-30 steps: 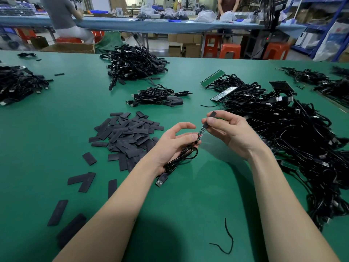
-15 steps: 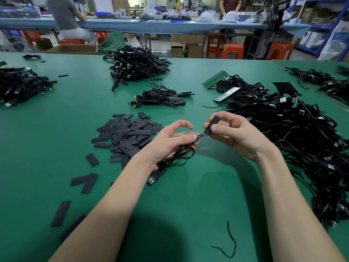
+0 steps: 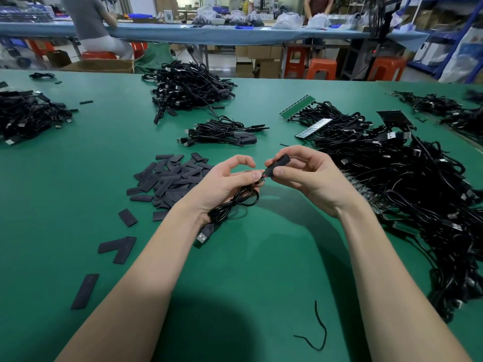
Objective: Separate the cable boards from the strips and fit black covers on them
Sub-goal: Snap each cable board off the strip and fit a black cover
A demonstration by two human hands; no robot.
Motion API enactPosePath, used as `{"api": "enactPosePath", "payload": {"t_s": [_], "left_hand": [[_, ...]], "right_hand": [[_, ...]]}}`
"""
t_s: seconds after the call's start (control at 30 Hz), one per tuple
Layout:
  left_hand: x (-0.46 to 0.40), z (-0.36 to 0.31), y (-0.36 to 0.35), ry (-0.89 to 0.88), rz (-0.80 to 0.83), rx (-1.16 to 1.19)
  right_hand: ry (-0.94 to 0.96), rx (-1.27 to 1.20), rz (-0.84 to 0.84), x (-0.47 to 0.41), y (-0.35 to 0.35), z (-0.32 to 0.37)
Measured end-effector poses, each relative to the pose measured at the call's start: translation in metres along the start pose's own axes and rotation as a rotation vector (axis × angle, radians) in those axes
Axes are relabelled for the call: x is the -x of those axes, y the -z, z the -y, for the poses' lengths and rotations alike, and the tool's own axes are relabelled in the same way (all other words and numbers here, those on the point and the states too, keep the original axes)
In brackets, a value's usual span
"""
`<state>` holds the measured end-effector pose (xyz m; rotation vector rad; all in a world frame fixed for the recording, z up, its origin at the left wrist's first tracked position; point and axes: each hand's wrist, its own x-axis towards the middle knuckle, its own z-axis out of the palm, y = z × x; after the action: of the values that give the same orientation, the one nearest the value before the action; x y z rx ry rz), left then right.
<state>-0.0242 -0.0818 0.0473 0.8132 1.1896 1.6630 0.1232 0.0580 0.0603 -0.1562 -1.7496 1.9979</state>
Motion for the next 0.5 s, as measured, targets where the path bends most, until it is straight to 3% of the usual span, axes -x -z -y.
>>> {"api": "enactPosePath", "payload": {"t_s": [0.17,0.23,0.33,0.5], "left_hand": [[0.0006,-0.0014,0.0036,0.001,-0.032,-0.032],[-0.0016,-0.0004,0.0037,-0.043,-0.052,-0.178],[-0.0048,-0.0008,0.0036,-0.208,-0.105,-0.586],[-0.0027,-0.0037,-0.0020,-0.315,-0.128,-0.649]], "right_hand": [[0.010,-0.031,-0.040,-0.0027,-0.0044,-0.0046],[-0.020,-0.060,-0.096,-0.0035,-0.0029,-0.0048],[-0.095,-0.122,-0.198,-0.0046,-0.0010,-0.0057],[-0.153,-0.261,-0.293,-0.0048,0.0032,-0.0001]]}}
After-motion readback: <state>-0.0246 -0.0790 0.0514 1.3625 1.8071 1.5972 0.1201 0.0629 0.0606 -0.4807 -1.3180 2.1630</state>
